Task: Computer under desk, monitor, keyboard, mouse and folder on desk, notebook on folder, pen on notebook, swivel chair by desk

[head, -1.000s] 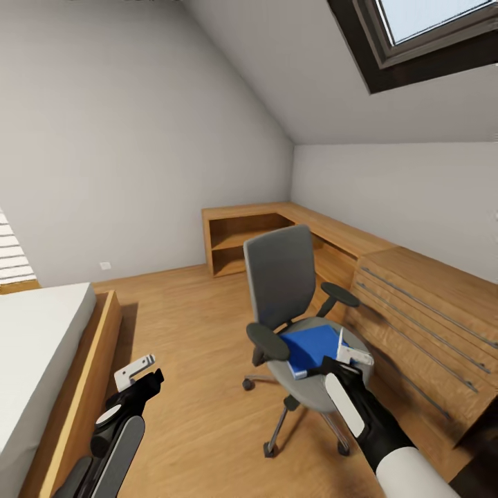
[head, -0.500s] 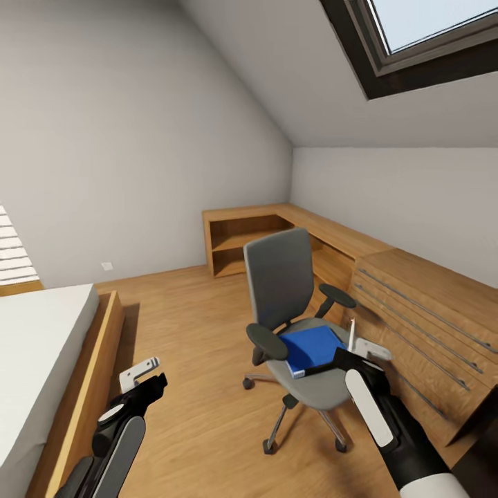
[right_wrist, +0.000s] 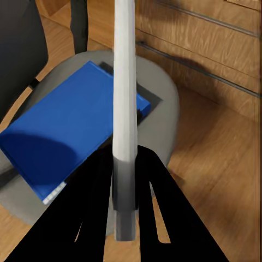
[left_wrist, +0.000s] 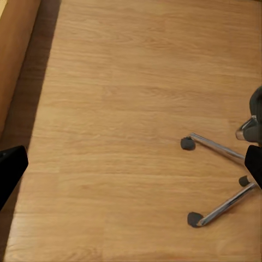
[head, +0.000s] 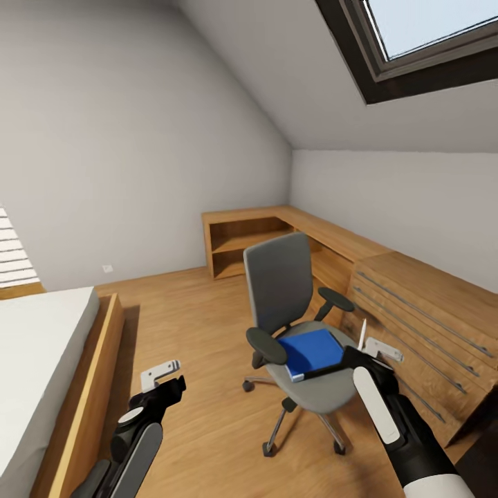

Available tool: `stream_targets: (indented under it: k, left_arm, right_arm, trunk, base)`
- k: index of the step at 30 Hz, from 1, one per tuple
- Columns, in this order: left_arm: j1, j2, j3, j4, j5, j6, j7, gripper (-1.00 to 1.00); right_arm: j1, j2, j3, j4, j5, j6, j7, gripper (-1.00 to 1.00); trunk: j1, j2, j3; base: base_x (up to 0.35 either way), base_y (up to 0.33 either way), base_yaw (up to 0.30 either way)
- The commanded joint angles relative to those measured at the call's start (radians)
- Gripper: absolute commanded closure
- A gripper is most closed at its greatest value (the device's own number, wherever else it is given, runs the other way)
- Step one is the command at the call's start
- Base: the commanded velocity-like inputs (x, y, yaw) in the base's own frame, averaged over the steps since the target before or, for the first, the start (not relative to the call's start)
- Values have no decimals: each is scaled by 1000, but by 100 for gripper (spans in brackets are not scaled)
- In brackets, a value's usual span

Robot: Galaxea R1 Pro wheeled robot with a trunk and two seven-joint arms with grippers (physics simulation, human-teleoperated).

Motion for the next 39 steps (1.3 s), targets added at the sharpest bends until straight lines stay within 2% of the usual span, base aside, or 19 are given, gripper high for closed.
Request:
stream_targets:
  k: [1, 9, 12, 17, 18, 23, 24, 27, 30, 39]
  left_arm:
    - [-1, 0, -2, -1, 8, 3, 9, -100]
    - [-1, -2, -7, 2, 9, 3, 9, -100]
    - [-1, -3, -23, 15, 9, 3, 10, -100]
    - [-1, -3, -71, 29, 10, 2, 10, -100]
    - [-1, -3, -78, 31, 10, 2, 10, -100]
    - [-1, -3, -89, 34, 11, 2, 9, -100]
    - [-1, -3, -93, 35, 12, 2, 9, -100]
    - [-1, -3, -112, 35, 12, 2, 9, -100]
    - [-1, -1, -132, 35, 13, 1, 10, -100]
    - [-1, 1, -137, 36, 10, -1, 10, -100]
  right_arm:
    - [-1, -1, 2, -2, -8, 2, -13, 100]
    - [-1, -1, -20, -2, -8, 2, -21, 100]
    - [-1, -2, -40, -3, -8, 3, -21, 100]
    - [-1, -2, -118, -9, -9, 28, -21, 100]
    - [-1, -2, -146, -16, -9, 46, -20, 100]
    - [-1, -1, -245, -44, -9, 106, -17, 100]
    - [-1, -3, -291, -50, -9, 120, -16, 100]
    - [-1, -5, -333, -53, -9, 127, -15, 100]
    - [-1, -6, -360, -54, -9, 130, -14, 100]
    - [-1, -7, -404, -55, -9, 130, -14, 100]
  trunk:
    - [-4, 7, 2]
    - [-35, 63, 27]
    - [-46, 84, 37]
    - [-65, 119, 52]
    - [-69, 126, 55]
    - [-88, 161, 71]
    - [-92, 168, 74]
    - [-104, 189, 84]
    - [-104, 189, 84]
    - [-104, 189, 84]
  base:
    - [0, 0, -135]
    - [0, 0, -223]
    - [0, 0, -260]
    - [0, 0, -265]
    - [0, 0, -267]
    - [0, 0, -267]
    - [0, 0, -267]
    - [0, 0, -268]
    - [0, 0, -268]
    - [127, -152, -268]
